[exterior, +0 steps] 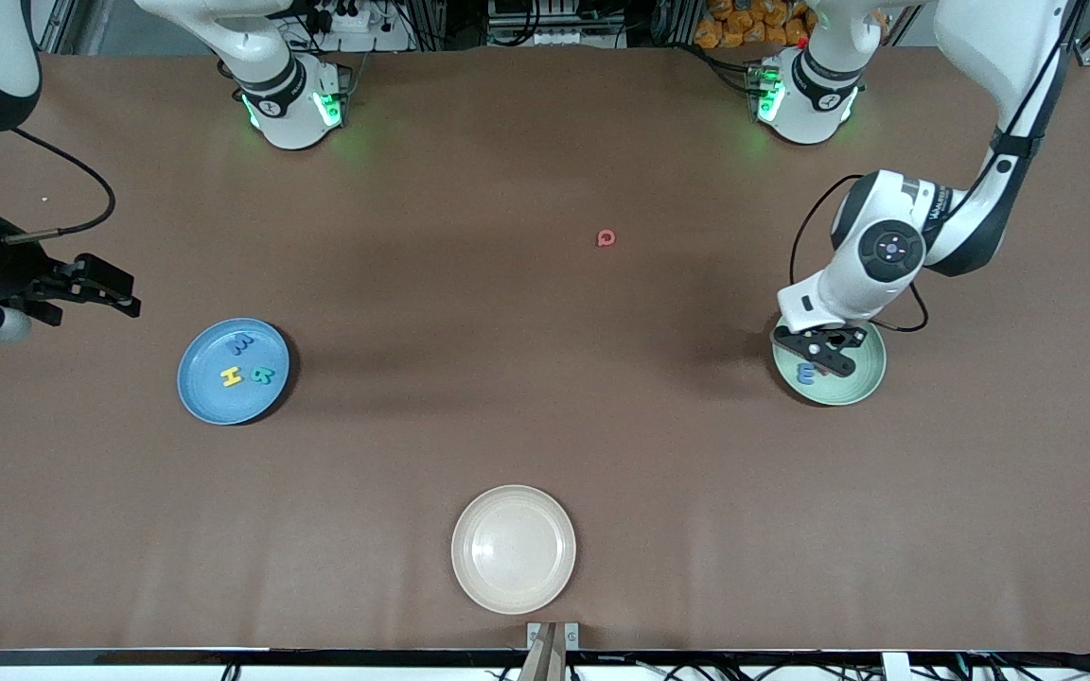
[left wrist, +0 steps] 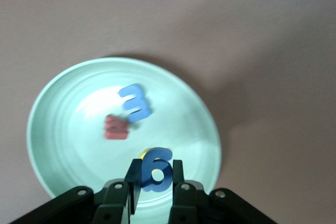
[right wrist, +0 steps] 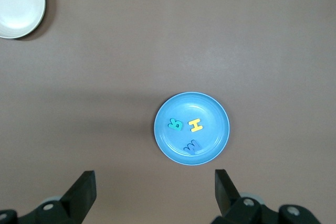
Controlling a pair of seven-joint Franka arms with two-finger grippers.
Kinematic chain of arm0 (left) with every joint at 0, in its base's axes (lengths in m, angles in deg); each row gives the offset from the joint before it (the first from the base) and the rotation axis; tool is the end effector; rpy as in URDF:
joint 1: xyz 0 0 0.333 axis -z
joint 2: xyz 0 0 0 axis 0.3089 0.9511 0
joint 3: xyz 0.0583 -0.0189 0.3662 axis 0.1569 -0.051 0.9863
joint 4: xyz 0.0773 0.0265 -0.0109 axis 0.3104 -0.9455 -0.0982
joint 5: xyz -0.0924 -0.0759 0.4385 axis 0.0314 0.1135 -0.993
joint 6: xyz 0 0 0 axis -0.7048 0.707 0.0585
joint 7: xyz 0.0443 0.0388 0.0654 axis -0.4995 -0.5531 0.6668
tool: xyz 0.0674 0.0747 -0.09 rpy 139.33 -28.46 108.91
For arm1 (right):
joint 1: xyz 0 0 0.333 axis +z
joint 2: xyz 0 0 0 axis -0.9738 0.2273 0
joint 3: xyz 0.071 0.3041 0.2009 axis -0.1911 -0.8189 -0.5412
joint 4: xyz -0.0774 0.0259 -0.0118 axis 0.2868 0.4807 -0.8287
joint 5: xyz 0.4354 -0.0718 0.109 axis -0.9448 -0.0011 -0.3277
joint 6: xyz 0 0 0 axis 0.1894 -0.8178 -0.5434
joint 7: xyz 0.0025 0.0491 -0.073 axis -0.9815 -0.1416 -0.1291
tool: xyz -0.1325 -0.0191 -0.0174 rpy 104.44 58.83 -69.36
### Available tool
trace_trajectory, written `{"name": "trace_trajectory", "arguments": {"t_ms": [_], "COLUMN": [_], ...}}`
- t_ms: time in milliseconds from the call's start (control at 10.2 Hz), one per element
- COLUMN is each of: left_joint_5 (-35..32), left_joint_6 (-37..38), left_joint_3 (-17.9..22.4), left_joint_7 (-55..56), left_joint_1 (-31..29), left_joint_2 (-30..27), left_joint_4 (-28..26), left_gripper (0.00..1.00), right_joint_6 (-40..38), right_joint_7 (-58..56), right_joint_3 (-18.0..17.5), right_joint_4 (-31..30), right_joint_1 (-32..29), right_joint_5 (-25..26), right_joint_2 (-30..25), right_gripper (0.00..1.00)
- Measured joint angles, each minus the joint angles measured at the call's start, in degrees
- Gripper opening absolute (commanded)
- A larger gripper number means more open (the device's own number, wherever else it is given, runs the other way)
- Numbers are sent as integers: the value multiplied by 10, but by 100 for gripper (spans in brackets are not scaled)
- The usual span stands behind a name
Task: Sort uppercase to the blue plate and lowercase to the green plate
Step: 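Open the left gripper to release the blue 6 on the green plate, then move the right gripper to the pink G while the left gripper withdraws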
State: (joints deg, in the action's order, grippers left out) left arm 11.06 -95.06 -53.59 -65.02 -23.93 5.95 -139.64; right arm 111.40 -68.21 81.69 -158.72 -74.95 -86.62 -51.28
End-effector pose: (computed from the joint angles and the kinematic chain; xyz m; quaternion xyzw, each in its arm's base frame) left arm 0.5739 -0.1081 0.2206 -0.9565 0.2839 0.0456 0.0488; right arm 0.6652 0.0122 0.5991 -0.9987 -0.0412 -0.0146 0.0243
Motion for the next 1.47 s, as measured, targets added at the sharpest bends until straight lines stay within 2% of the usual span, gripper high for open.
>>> {"name": "trace_trajectory", "arguments": {"t_ms": [98, 196, 293, 391, 685, 880, 1076, 1174, 1467], "left_joint_5": [0, 0, 0, 0, 1, 44, 111, 122, 128], "left_joint_6": [-4, -9, -12, -14, -20, -5, 88, 137, 243], "left_joint_3": [9, 20, 25, 26, 31, 32, 41, 54, 125], "left_joint_7": [-23, -42, -50, -51, -51, -51, -51, -51, -41], "left_joint_1": [-9, -12, -13, -14, -14, -14, -12, -8, 34], "left_joint_2": [0, 0, 0, 0, -2, -15, -38, -49, -80], "left_joint_4": [0, 0, 0, 0, 10, 35, 94, 133, 232], "left_gripper": [3, 47, 70, 100, 100, 100, 100, 100, 100], "right_joint_6": [1, 2, 5, 9, 12, 15, 18, 20, 33], "right_joint_7": [0, 0, 0, 0, 1, 1, 23, 61, 171], "right_joint_3": [0, -1, -3, -4, -16, -18, -21, -26, -46], "right_joint_4": [0, 0, 0, 0, 0, 0, 0, -1, -7], "right_joint_1": [0, 1, 3, 6, 10, 16, 33, 46, 107], "right_joint_5": [0, 0, -1, -1, -1, -1, -1, -2, -2], "right_joint_2": [0, -1, -1, -1, -1, -1, -1, -1, 5], "right_gripper": [100, 100, 100, 100, 100, 100, 100, 100, 100]}}
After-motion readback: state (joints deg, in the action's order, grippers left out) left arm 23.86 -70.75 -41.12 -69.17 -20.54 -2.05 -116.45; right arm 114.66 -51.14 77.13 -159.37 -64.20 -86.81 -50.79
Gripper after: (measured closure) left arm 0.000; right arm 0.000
